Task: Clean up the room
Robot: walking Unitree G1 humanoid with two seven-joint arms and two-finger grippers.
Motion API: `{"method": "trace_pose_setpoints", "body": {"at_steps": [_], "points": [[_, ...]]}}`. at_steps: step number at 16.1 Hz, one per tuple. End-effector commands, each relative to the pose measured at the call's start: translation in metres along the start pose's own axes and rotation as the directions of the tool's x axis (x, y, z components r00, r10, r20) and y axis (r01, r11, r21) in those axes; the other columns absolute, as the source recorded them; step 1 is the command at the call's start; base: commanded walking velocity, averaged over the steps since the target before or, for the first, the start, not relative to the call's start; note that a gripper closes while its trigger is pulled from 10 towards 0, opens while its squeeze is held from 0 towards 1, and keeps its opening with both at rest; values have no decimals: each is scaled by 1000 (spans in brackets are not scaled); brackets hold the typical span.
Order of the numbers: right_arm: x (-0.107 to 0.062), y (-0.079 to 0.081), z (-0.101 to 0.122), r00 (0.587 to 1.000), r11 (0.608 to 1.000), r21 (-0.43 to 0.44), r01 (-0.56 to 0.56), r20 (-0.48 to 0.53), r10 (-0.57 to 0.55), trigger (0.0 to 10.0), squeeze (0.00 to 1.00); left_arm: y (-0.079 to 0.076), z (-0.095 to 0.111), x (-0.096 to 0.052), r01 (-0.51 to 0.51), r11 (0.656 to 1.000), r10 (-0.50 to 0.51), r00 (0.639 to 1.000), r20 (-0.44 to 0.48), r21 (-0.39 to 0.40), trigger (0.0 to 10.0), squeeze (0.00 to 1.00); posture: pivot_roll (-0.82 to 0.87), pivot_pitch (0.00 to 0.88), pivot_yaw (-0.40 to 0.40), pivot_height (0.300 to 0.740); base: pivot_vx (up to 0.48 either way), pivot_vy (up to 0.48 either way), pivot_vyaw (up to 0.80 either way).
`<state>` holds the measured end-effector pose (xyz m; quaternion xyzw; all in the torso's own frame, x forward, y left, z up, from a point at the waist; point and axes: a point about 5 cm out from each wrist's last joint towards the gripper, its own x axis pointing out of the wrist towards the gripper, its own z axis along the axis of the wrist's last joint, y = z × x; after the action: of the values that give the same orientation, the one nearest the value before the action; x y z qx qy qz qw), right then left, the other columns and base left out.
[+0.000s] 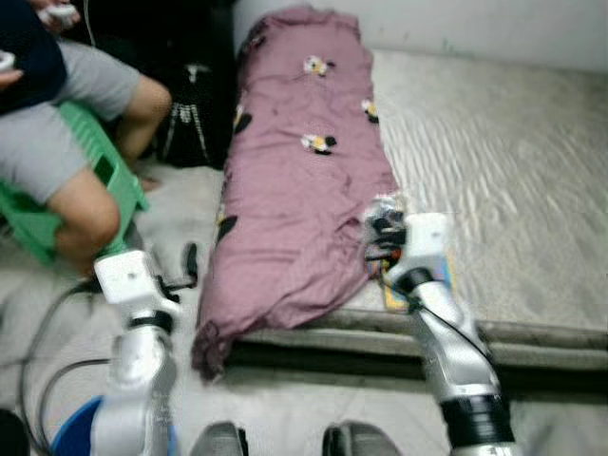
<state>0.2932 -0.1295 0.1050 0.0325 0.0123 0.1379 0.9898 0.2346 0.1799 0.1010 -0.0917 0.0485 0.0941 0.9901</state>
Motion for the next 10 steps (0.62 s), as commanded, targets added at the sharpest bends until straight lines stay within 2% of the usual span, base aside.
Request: {"method": "trace_pose_setpoints", "body": {"at_steps": [1, 10], "points": [[-1, -3, 7, 1000, 1000, -21, 9, 28, -8, 10000, 0, -1, -1, -3, -7, 1000, 7, 1000, 0, 3, 10000, 0, -20, 76, -23, 740, 0, 0, 800], [-1, -4, 4, 1000, 1000, -21, 5, 12, -5, 10000, 0, -2, -3, -6, -7, 1000, 7, 1000, -6, 4, 10000, 0, -20, 76, -26, 740, 0, 0, 800]]}}
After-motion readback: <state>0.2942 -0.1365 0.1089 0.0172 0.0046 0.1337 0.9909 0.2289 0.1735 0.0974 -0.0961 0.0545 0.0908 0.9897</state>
